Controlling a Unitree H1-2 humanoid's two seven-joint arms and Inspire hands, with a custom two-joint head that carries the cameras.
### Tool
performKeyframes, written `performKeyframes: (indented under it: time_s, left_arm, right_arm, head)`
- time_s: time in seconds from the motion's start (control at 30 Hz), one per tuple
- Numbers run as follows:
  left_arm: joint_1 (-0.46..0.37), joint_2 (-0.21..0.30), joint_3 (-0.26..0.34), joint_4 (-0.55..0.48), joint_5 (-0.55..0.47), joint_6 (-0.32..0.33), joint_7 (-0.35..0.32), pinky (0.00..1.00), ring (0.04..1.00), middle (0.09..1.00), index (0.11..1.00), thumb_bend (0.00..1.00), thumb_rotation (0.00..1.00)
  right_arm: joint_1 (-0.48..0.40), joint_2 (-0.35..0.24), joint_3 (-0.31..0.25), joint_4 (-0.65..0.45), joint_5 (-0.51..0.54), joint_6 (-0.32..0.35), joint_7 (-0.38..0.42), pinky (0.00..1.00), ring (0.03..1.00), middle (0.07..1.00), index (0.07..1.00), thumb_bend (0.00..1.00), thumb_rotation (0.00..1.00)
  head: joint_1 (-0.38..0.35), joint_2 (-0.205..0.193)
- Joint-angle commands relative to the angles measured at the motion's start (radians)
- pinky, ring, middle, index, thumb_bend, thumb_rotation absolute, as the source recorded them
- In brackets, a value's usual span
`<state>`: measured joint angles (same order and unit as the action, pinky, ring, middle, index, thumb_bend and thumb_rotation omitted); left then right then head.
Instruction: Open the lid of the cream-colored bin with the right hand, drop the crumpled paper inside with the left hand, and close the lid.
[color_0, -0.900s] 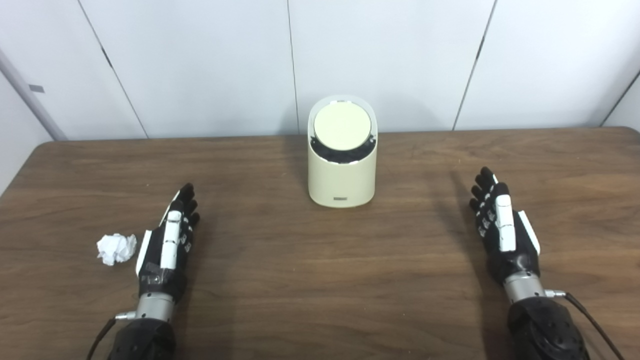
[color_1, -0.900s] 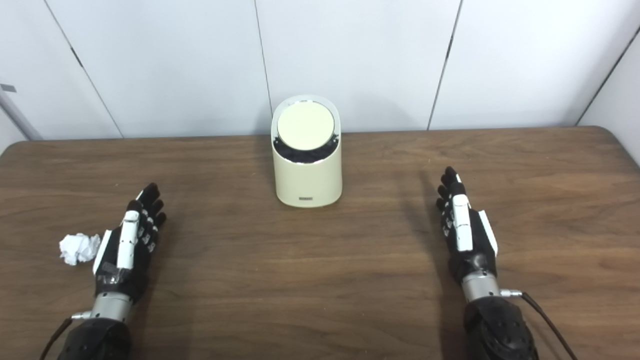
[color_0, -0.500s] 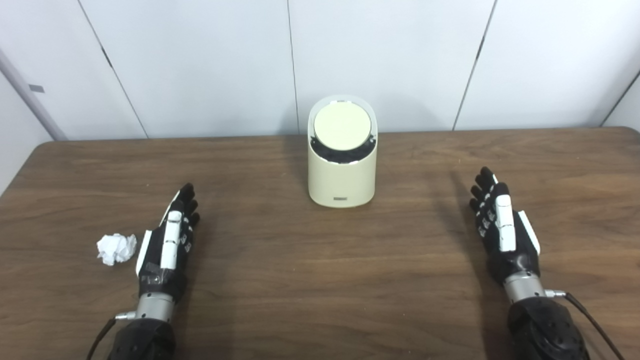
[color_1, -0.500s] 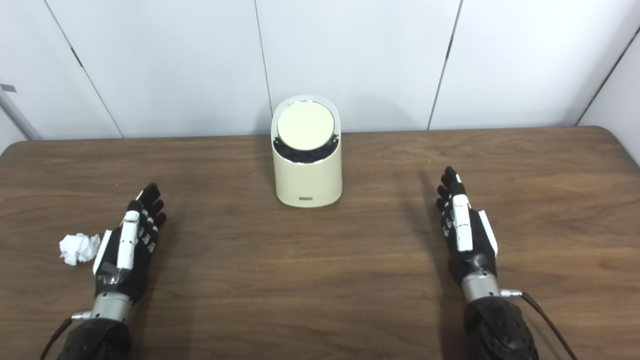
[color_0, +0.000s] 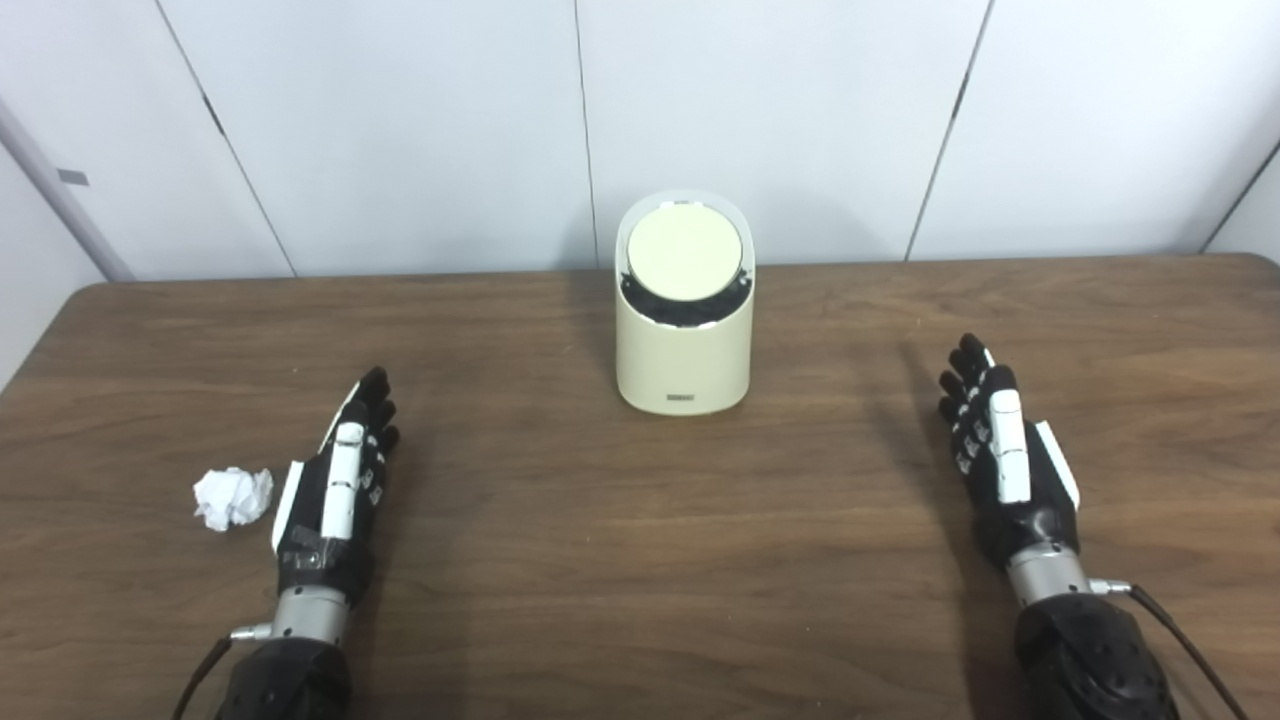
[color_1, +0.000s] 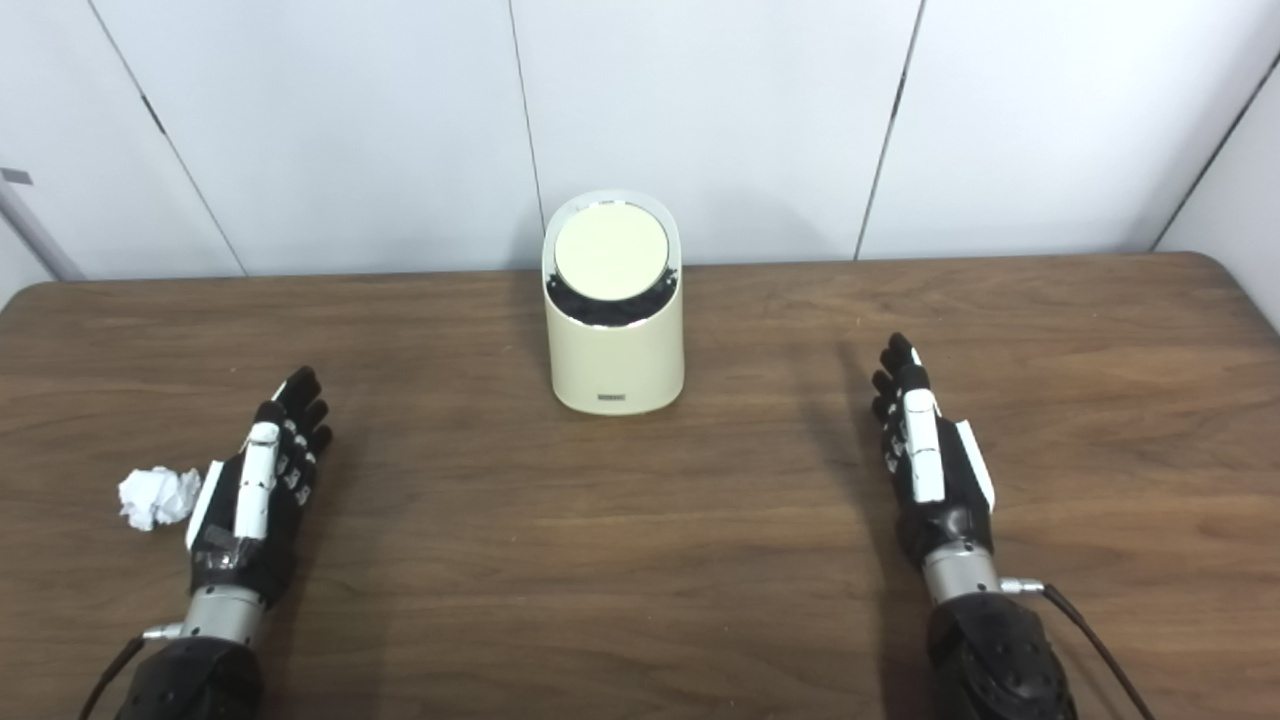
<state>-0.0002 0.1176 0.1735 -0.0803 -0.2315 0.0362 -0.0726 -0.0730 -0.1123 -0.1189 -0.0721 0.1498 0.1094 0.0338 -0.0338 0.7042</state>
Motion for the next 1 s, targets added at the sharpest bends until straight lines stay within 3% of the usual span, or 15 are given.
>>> performKeyframes:
  time_s: [0.0, 0.37, 0.6, 0.83, 0.97]
  left_arm:
    - [-0.003, 0.001, 0.001, -0.027, 0.008, -0.029, 0.006, 1.00, 0.991, 0.979, 0.963, 0.43, 0.86]
    - [0.003, -0.006, -0.012, 0.008, 0.026, -0.069, 0.001, 1.00, 1.000, 0.999, 0.978, 0.43, 0.88]
    - [0.010, -0.013, -0.016, 0.021, 0.028, -0.086, 0.000, 1.00, 1.000, 0.996, 0.978, 0.42, 0.90]
    - [0.014, -0.020, -0.021, 0.035, 0.027, -0.109, -0.004, 1.00, 1.000, 0.998, 0.983, 0.42, 0.90]
    - [0.017, -0.026, -0.025, 0.038, 0.030, -0.113, -0.001, 1.00, 1.000, 0.999, 0.983, 0.43, 0.89]
  right_arm:
    - [-0.016, -0.007, 0.003, -0.025, 0.007, -0.024, 0.016, 1.00, 0.991, 0.994, 0.983, 0.49, 1.00]
    - [-0.072, -0.026, 0.022, 0.005, -0.040, -0.057, 0.018, 0.98, 0.969, 0.976, 0.963, 0.51, 1.00]
    - [-0.149, -0.027, 0.048, -0.003, -0.090, -0.020, 0.001, 0.97, 0.951, 0.969, 0.953, 0.51, 0.99]
    - [-0.219, -0.032, 0.060, 0.009, -0.110, 0.004, 0.006, 0.99, 0.947, 0.958, 0.948, 0.64, 0.93]
    - [-0.248, -0.032, 0.059, 0.008, -0.102, 0.018, 0.013, 1.00, 0.955, 0.962, 0.944, 0.63, 0.94]
  head:
    - [-0.002, -0.005]
    - [-0.004, -0.063]
    - [-0.009, -0.086]
    - [-0.008, -0.094]
    - [-0.005, -0.101]
